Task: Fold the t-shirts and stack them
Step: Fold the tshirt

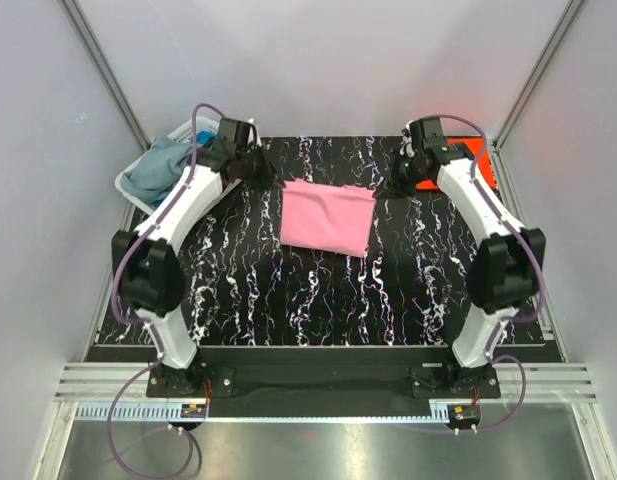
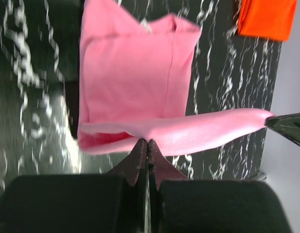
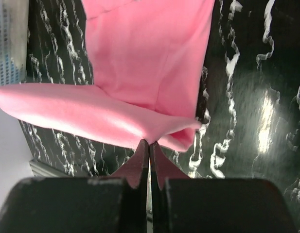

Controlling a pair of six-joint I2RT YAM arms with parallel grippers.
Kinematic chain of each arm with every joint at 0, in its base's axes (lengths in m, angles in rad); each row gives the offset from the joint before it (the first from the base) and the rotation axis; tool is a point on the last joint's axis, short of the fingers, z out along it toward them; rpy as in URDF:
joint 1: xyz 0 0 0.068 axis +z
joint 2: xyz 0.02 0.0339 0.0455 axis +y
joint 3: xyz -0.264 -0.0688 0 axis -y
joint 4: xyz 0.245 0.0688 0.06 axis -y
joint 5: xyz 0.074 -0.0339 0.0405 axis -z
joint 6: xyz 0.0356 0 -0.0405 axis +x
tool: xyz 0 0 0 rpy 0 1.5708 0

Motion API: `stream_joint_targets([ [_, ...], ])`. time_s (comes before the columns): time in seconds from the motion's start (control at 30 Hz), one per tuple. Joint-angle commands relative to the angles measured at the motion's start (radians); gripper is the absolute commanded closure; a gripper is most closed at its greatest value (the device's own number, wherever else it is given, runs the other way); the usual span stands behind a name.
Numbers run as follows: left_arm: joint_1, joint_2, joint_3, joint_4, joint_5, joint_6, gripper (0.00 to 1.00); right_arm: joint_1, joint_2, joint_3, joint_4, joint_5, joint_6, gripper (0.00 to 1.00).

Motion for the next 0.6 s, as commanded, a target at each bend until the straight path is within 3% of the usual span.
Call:
stream_joint_targets([
  [0.0, 0.029, 0.142, 0.148, 0.082, 0.070, 0.049, 1.00, -0.030, 0.128, 0.147, 0.016, -0.059, -0.062, 1.00],
  [0.13, 0.061, 0.320, 0.267, 0.232, 0.185, 0.017, 1.00, -0.057, 0.277, 0.272, 0.062, -0.108, -0.073, 0.94],
  [0.33, 0.095, 0.568, 0.454, 0.550, 0.211, -0.107, 0.94, -0.099, 0.548, 0.474, 0.255, -0.214, -0.017, 0.82],
  [0.37, 0.095, 0.639, 0.500, 0.553, 0.205, -0.107, 0.92, -0.101, 0.597, 0.522, 0.260, -0.233, -0.008, 0.71],
  [0.43, 0.095, 0.708, 0.591, 0.556, 0.206, -0.087, 0.85, -0.106, 0.727, 0.667, 0.246, -0.250, -0.016, 0.62],
  [0.47, 0.097, 0.751, 0.652, 0.558, 0.206, -0.073, 0.73, -0.106, 0.763, 0.716, 0.230, -0.244, -0.025, 0.59],
  [0.57, 0.109, 0.735, 0.642, 0.535, 0.143, -0.015, 0.63, -0.118, 0.835, 0.829, 0.191, -0.231, -0.071, 0.54],
])
